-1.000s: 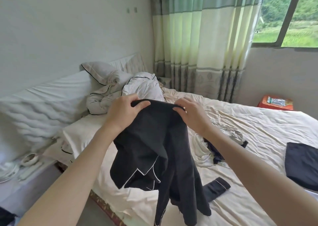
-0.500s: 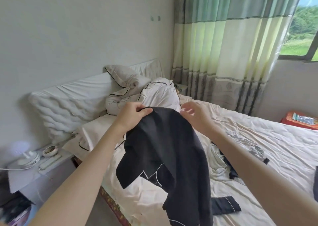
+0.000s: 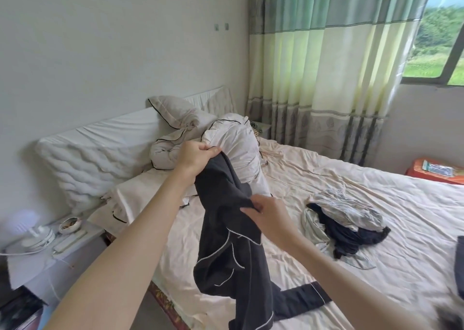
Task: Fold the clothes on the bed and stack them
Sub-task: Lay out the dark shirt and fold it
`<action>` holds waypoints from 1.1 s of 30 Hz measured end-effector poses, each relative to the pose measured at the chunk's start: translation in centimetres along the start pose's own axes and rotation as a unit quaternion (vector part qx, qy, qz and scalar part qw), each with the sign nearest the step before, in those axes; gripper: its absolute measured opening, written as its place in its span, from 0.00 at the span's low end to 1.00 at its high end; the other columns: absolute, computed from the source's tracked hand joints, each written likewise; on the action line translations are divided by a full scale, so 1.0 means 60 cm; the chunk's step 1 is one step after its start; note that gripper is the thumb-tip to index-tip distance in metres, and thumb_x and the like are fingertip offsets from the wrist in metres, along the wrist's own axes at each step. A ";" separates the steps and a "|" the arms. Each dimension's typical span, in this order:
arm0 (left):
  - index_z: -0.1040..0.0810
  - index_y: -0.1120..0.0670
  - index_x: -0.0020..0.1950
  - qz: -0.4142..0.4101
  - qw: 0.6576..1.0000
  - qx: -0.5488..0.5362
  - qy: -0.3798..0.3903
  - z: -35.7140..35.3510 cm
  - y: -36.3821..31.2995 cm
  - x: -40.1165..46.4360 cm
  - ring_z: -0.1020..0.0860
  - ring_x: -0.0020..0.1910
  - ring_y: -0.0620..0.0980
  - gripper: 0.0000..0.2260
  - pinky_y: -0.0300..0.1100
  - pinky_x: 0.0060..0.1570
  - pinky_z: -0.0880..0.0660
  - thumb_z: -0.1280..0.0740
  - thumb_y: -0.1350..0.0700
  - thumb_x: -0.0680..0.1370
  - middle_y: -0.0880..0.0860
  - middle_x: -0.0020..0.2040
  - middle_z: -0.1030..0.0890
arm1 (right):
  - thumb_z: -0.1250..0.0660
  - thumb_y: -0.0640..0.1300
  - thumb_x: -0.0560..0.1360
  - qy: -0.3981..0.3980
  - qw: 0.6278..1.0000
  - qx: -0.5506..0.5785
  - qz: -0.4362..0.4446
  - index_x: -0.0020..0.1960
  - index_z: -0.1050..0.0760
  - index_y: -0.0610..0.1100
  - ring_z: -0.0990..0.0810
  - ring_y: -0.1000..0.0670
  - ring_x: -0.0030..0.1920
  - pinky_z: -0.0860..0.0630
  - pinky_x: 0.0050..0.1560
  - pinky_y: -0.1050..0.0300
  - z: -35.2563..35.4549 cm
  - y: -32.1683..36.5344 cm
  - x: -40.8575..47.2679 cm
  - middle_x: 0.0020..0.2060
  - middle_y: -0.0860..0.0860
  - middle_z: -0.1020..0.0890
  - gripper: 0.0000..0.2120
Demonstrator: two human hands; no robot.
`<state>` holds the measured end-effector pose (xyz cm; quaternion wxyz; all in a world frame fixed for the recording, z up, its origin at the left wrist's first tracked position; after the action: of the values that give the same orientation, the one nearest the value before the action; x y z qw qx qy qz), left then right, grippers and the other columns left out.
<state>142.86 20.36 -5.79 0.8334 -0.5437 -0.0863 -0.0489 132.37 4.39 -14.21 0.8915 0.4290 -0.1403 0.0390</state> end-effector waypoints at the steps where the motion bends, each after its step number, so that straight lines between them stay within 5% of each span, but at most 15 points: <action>1: 0.17 0.60 0.49 0.007 1.000 -0.011 0.009 -0.002 0.010 -0.003 0.22 0.48 0.50 0.08 0.41 0.51 0.27 0.29 0.56 0.75 0.54 0.45 0.19 | 0.30 0.41 0.74 0.001 0.999 0.034 -0.024 0.29 0.31 0.47 0.31 0.54 0.29 0.38 0.31 0.63 0.005 -0.001 0.007 0.24 0.56 0.30 0.17; 4: 0.25 0.55 0.65 0.051 0.994 -0.055 0.079 -0.016 0.042 -0.033 0.23 0.59 0.53 0.19 0.49 0.62 0.27 0.30 0.49 0.76 0.53 0.60 0.21 | 0.30 0.40 0.73 0.022 0.996 0.061 -0.069 0.33 0.24 0.38 0.28 0.50 0.31 0.33 0.34 0.57 0.012 0.009 0.030 0.27 0.48 0.25 0.12; 8: 0.32 0.47 0.63 0.052 0.985 -0.084 0.142 -0.041 0.091 -0.103 0.23 0.57 0.47 0.27 0.45 0.54 0.24 0.31 0.39 0.68 0.47 0.59 0.25 | 0.29 0.42 0.72 0.006 0.989 0.079 -0.128 0.44 0.22 0.31 0.26 0.49 0.33 0.32 0.35 0.56 0.010 -0.001 0.052 0.31 0.45 0.24 0.12; 15: 0.28 0.50 0.61 0.068 0.953 0.047 0.291 -0.069 0.180 -0.165 0.21 0.42 0.41 0.20 0.32 0.46 0.25 0.26 0.54 0.72 0.49 0.53 0.22 | 0.30 0.41 0.73 -0.009 0.961 0.190 -0.201 0.46 0.21 0.29 0.24 0.45 0.37 0.28 0.40 0.50 0.015 0.006 0.066 0.36 0.41 0.21 0.13; 18: 0.29 0.46 0.54 0.031 0.970 0.120 0.207 -0.079 0.191 -0.169 0.23 0.40 0.41 0.16 0.37 0.49 0.27 0.27 0.52 0.72 0.45 0.49 0.23 | 0.30 0.40 0.73 -0.008 0.947 0.251 -0.202 0.40 0.20 0.37 0.20 0.45 0.39 0.21 0.45 0.49 0.021 0.013 0.075 0.39 0.41 0.18 0.06; 21: 0.31 0.47 0.52 0.045 0.985 0.096 0.135 -0.085 0.204 -0.180 0.23 0.40 0.42 0.16 0.35 0.43 0.28 0.26 0.52 0.71 0.45 0.45 0.24 | 0.29 0.38 0.73 -0.004 0.937 0.286 -0.199 0.36 0.21 0.43 0.20 0.50 0.35 0.21 0.38 0.58 0.025 0.015 0.075 0.34 0.46 0.18 0.07; 25: 0.22 0.54 0.49 0.013 0.972 0.191 0.137 -0.094 0.227 -0.186 0.22 0.47 0.48 0.04 0.33 0.49 0.30 0.33 0.55 0.77 0.49 0.45 0.19 | 0.29 0.38 0.72 -0.001 0.921 0.325 -0.215 0.37 0.20 0.42 0.20 0.51 0.34 0.22 0.39 0.59 0.030 0.003 0.073 0.33 0.47 0.19 0.05; 27: 0.23 0.55 0.47 0.022 0.980 0.159 0.121 -0.088 0.224 -0.180 0.23 0.46 0.50 0.04 0.33 0.45 0.31 0.37 0.58 0.79 0.49 0.42 0.21 | 0.28 0.39 0.72 -0.002 0.923 0.316 -0.218 0.37 0.21 0.41 0.20 0.53 0.31 0.24 0.33 0.62 0.036 -0.013 0.071 0.32 0.46 0.20 0.06; 29: 0.27 0.56 0.49 0.039 0.993 0.071 0.081 -0.069 0.204 -0.163 0.25 0.44 0.52 0.03 0.42 0.44 0.31 0.40 0.59 0.81 0.50 0.40 0.24 | 0.29 0.41 0.73 -0.021 0.951 0.222 -0.213 0.37 0.22 0.40 0.20 0.53 0.30 0.27 0.31 0.64 0.046 -0.043 0.066 0.32 0.46 0.21 0.07; 33: 0.30 0.56 0.51 -0.032 0.995 0.051 0.078 -0.036 0.133 -0.130 0.27 0.43 0.45 0.03 0.36 0.44 0.33 0.41 0.58 0.82 0.50 0.43 0.25 | 0.30 0.51 0.74 0.003 0.973 -0.064 -0.221 0.61 0.26 0.41 0.23 0.45 0.56 0.30 0.50 0.57 0.052 -0.107 0.029 0.53 0.45 0.21 0.20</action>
<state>136.80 21.49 -15.33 0.8622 -0.4921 -0.0411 -0.1132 134.59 -2.16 -16.69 0.9042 0.3913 -0.0413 -0.1663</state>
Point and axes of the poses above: each hand's wrist, its own x-axis towards the middle knuckle, its own z-axis out of the back of the hand, y = z × x, the point moved 1 cm from there along x, towards the middle knuckle
